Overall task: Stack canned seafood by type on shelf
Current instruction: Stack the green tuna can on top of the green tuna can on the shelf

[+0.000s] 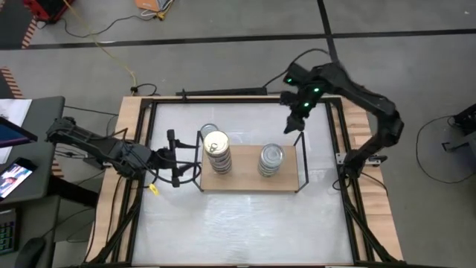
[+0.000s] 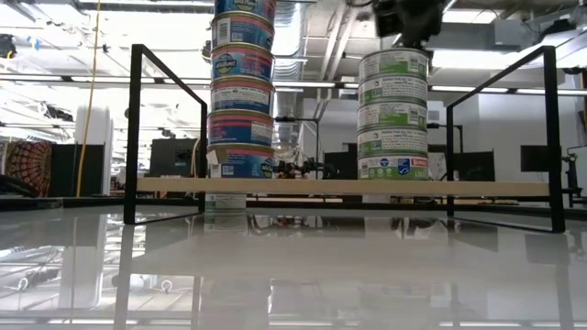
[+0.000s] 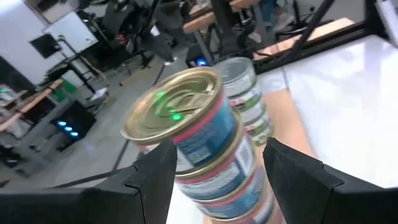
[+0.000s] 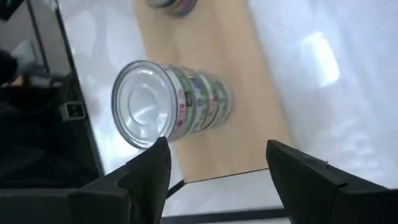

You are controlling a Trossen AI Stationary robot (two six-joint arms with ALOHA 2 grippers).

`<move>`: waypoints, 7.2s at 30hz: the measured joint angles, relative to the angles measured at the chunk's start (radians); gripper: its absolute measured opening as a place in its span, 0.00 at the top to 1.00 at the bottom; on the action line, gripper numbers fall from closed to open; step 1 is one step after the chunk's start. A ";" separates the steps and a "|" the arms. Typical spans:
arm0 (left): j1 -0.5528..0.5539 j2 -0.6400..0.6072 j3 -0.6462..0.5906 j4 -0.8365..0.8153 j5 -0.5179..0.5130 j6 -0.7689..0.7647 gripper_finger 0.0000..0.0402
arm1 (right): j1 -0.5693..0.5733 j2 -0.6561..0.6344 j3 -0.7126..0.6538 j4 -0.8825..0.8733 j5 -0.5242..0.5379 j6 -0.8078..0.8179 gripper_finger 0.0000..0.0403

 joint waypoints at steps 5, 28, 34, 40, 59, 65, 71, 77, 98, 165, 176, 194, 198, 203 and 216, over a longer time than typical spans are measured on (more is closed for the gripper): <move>0.000 -0.041 0.000 -0.011 -0.030 0.004 0.43 | -0.021 -0.123 0.000 0.092 0.076 0.063 0.29; 0.173 -0.070 -0.036 -0.233 -0.254 -0.202 0.43 | 0.302 -0.386 -0.007 0.178 0.603 0.394 0.29; 0.293 -0.071 -0.125 -0.128 -0.241 -0.135 0.43 | 0.370 -0.384 -0.093 0.200 0.686 0.387 0.29; 0.431 -0.087 -0.204 0.032 0.021 -0.051 0.43 | 0.429 -0.438 -0.146 0.227 0.799 0.393 0.29; 0.875 -0.097 -0.340 0.175 0.389 -0.127 0.43 | 0.606 -0.649 -0.411 0.424 0.871 0.526 0.29; 0.973 -0.021 -0.398 0.306 0.494 -0.145 0.43 | 0.636 -0.632 -0.426 0.476 0.871 0.521 0.29; 1.029 0.111 -0.404 0.341 0.517 -0.175 0.47 | 0.711 -0.634 -0.426 0.534 0.965 0.476 0.29; 1.030 0.276 -0.405 0.399 0.564 -0.186 0.51 | 0.816 -0.627 -0.426 0.542 1.141 0.469 0.29; 1.050 0.597 -0.401 0.622 0.498 -0.267 0.52 | 0.908 -0.583 -0.426 0.548 1.178 0.474 0.29; 0.707 0.156 -0.399 -0.207 0.458 -0.607 0.52 | 0.906 -0.448 -0.425 0.752 1.172 0.183 0.29; 0.441 -0.041 -0.356 -0.387 0.432 -0.910 0.52 | 0.906 -0.449 -0.425 0.733 1.171 0.185 0.29; -0.043 0.007 -0.274 -0.442 -0.086 -0.888 0.60 | 0.908 -0.449 -0.425 0.735 1.170 0.211 0.29; -0.075 0.004 -0.273 -0.474 -0.159 -1.000 0.60 | 0.908 -0.449 -0.425 0.735 1.170 0.212 0.29; -0.140 0.004 -0.273 -0.459 -0.176 -0.993 0.60 | 0.908 -0.449 -0.425 0.735 1.171 0.212 0.29; -0.291 0.155 -0.273 -0.392 -0.111 -0.735 0.60 | 0.908 -0.449 -0.425 0.759 1.157 0.213 0.29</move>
